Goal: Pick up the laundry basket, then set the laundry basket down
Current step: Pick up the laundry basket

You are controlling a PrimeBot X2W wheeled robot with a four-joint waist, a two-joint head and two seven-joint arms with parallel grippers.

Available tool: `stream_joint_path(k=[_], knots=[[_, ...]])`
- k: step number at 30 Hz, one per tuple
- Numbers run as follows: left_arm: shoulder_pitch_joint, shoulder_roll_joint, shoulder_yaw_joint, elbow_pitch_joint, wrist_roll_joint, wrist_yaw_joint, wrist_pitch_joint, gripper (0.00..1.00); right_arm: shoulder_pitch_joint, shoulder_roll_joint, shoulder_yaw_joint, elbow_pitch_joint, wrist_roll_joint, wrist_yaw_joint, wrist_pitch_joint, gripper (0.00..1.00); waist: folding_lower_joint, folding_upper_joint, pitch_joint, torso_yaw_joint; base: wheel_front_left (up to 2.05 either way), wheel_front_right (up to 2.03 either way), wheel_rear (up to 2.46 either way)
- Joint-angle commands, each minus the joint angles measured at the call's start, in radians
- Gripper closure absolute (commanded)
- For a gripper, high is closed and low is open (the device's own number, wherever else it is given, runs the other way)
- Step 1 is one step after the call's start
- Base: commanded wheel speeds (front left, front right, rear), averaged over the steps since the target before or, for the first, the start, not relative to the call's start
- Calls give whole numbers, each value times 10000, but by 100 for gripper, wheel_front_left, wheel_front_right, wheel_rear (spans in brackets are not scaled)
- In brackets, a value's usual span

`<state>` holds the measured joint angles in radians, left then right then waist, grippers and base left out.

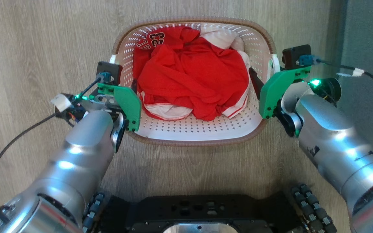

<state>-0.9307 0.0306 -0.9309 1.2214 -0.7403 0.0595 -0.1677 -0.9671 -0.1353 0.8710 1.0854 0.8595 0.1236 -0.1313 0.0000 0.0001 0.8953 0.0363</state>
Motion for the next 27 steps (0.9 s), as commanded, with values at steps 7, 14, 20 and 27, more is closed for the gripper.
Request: stream_joint_path(k=[7,14,20,27], knots=[[-278,196,-327,94,-199,-75,119,0,104,319,216,358,495,71,392,0,0,-1,212,24,0,0,0],[-445,196,-695,145,-391,-248,400,0,-2,429,431,594,743,71,506,0,0,-1,281,-27,0,0,0],[-484,196,-901,165,-548,-280,505,0,5,458,585,642,930,71,519,0,0,-1,298,-42,0,0,0],[-507,196,-1131,111,-810,-226,546,0,-30,435,807,707,1105,71,435,0,0,-1,341,-5,0,0,0]])
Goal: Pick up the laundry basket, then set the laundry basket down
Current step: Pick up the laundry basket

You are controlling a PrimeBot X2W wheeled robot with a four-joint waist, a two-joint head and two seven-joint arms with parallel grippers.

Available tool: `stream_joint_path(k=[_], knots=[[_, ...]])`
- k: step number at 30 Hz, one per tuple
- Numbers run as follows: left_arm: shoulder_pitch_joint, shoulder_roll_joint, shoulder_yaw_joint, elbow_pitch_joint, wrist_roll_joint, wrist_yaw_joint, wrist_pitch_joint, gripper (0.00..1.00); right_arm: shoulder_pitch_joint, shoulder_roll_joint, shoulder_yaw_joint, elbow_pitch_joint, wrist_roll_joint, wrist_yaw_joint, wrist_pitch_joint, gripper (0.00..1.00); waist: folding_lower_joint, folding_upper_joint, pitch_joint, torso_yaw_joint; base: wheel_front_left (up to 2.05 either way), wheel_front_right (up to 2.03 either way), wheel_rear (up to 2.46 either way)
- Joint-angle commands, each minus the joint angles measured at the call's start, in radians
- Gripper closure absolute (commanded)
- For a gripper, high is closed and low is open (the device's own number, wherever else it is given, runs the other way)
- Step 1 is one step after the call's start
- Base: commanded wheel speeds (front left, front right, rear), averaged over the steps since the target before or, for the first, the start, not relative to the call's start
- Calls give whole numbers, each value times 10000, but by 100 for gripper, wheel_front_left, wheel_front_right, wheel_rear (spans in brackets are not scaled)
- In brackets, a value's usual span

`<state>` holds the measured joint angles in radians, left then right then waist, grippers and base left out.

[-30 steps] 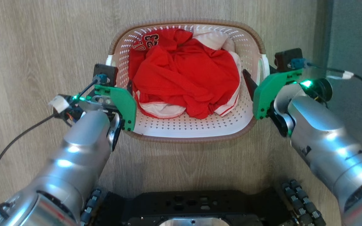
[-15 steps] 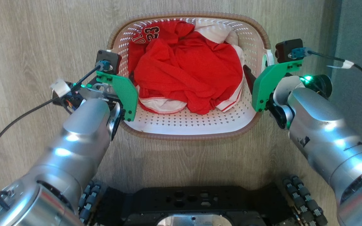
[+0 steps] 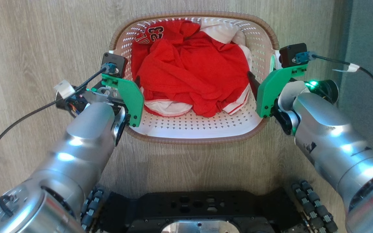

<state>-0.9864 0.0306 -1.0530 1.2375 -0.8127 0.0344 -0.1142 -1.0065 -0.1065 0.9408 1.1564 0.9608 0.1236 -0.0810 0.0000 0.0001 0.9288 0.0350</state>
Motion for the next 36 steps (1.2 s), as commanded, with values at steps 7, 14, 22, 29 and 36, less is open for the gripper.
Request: stream_joint_path(k=[7,14,22,29,36], knots=[[9,196,-102,-71,-380,-13,48,100,288,147,383,141,154,71,-114,81,0,-1,67,56,0,0,0],[1,196,-306,-89,-642,26,77,100,251,136,549,303,268,71,-234,100,0,-1,66,77,0,0,0],[32,196,-615,-69,-883,-135,307,100,233,53,791,323,405,71,-229,100,0,-1,-52,87,0,0,0],[219,196,-1036,-86,-1021,-370,864,100,320,-133,1224,85,545,71,304,100,0,-1,-573,103,0,0,0],[403,196,-1393,-174,-1191,-734,1676,100,466,-410,1779,-420,777,71,1153,100,0,-1,-1356,108,0,0,0]])
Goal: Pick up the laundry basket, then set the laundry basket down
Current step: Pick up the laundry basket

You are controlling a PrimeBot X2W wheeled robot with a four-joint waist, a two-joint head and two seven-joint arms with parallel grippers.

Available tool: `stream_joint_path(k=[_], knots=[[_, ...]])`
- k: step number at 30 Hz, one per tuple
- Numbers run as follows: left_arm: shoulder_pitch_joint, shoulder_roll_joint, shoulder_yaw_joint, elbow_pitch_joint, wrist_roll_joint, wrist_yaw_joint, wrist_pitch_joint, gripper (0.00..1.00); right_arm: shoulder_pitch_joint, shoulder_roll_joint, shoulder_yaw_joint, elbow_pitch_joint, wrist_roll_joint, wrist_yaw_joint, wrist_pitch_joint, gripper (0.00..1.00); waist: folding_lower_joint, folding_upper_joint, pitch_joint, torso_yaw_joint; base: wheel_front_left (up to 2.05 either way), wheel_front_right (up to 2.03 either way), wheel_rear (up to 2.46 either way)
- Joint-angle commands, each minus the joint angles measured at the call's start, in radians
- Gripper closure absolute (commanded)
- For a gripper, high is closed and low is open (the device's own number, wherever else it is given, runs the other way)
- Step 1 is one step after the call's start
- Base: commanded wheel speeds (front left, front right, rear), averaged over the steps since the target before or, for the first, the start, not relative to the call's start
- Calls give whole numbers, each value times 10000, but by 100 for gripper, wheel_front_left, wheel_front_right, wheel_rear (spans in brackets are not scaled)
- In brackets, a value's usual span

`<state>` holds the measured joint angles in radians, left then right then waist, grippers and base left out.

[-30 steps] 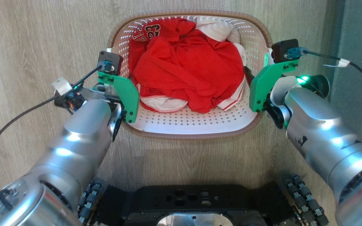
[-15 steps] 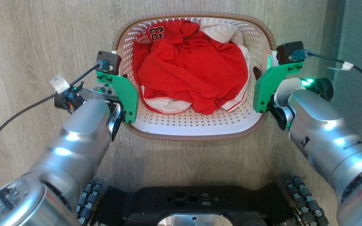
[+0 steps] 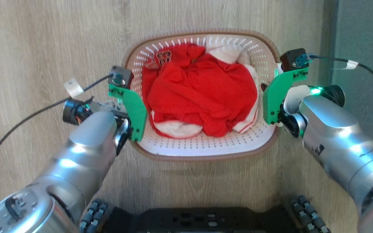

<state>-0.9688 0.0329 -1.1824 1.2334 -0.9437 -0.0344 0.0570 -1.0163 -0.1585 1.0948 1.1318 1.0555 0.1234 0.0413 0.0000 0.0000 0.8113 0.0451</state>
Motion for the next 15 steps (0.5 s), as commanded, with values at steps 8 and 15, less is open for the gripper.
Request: stream_joint_path(k=[8,15], knots=[[496,173,-549,-141,152,-444,1136,100,871,-415,934,-990,584,73,1432,100,0,0,-1487,28,0,0,0],[786,173,-709,-9,90,-742,1873,100,1162,-701,1323,-1512,1518,73,2959,100,0,0,-2886,40,0,0,0]])
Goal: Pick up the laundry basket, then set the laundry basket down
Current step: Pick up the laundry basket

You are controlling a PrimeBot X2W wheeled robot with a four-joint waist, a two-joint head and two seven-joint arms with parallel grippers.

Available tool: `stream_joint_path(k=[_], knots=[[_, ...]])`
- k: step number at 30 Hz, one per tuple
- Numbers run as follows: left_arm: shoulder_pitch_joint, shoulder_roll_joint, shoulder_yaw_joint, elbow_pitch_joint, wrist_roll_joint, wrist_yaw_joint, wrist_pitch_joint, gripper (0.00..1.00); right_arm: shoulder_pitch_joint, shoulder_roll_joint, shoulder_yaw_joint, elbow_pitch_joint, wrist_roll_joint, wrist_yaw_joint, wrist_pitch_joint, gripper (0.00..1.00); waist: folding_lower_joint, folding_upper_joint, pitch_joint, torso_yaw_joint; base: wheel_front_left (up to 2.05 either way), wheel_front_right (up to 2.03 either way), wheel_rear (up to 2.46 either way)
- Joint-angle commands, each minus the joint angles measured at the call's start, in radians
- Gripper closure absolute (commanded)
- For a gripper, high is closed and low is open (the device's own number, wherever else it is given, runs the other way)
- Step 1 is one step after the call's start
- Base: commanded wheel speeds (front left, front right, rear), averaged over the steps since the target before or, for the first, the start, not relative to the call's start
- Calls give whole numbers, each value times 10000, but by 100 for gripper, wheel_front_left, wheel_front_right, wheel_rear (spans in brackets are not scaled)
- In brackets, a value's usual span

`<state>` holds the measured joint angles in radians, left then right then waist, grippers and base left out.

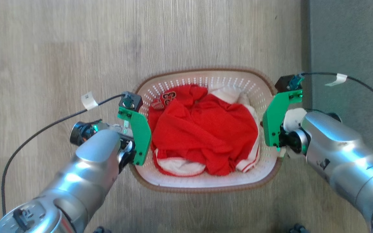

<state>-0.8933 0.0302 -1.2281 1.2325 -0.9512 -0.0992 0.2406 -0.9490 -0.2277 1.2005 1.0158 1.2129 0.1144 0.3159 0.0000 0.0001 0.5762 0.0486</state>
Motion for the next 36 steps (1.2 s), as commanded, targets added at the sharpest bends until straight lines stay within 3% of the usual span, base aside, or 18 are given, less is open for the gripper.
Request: stream_joint_path(k=[1,13,25,36], knots=[[96,200,-267,24,153,-128,131,100,527,-14,297,-382,45,163,380,100,0,-1,-741,2,0,0,0],[985,217,-406,-174,-85,-309,1420,100,1217,290,549,-332,792,163,1504,100,0,-1,-3134,95,0,0,0],[1941,859,-497,-1228,-373,-313,2524,100,2130,837,686,-145,1087,163,2132,100,0,-1,-5290,214,0,0,0],[2423,1266,-516,-1793,-454,-314,3129,100,2623,1062,737,20,1122,163,2373,100,0,-1,-6029,292,0,0,0]])
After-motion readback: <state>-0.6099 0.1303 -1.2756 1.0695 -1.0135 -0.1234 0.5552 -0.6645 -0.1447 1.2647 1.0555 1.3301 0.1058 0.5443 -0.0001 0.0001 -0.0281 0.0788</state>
